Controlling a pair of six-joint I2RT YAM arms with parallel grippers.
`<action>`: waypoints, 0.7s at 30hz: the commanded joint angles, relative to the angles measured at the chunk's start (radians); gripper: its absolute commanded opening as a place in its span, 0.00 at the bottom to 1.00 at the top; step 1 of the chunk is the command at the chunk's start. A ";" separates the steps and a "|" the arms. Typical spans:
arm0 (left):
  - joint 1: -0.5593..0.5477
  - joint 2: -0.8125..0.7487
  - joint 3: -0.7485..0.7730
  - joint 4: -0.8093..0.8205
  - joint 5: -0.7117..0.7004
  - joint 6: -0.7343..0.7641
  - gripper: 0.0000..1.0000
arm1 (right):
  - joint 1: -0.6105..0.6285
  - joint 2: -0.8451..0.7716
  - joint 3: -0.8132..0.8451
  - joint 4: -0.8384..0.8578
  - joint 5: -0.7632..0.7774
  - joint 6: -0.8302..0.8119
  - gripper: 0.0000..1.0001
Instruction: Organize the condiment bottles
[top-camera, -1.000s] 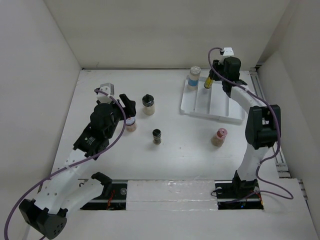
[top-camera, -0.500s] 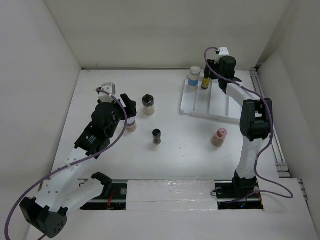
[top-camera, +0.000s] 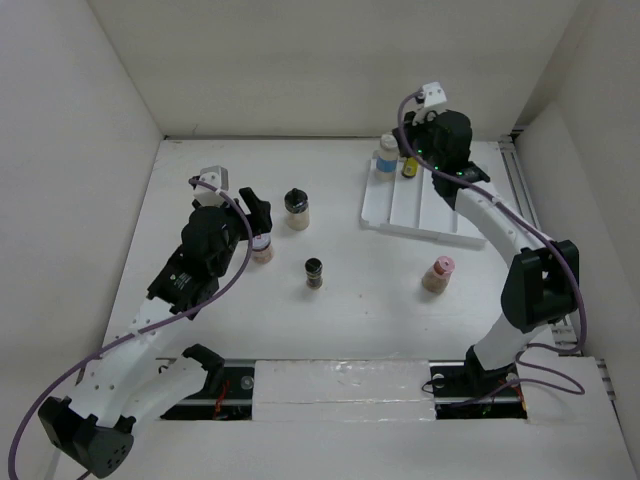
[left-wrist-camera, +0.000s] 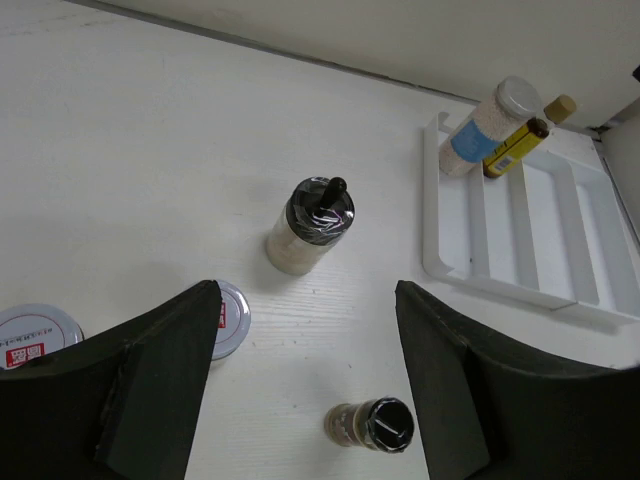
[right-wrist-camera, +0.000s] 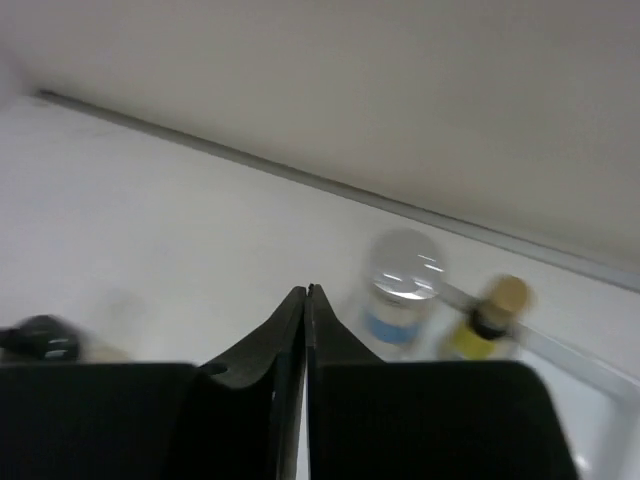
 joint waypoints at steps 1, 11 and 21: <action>0.004 -0.060 0.002 0.027 -0.075 -0.038 0.67 | 0.169 0.021 -0.028 0.052 -0.156 -0.036 0.03; 0.004 -0.155 -0.021 0.038 -0.083 -0.039 0.70 | 0.430 0.230 0.108 -0.030 -0.233 -0.122 0.89; 0.004 -0.146 -0.021 0.038 -0.050 -0.029 0.70 | 0.439 0.375 0.245 -0.040 -0.079 -0.131 0.85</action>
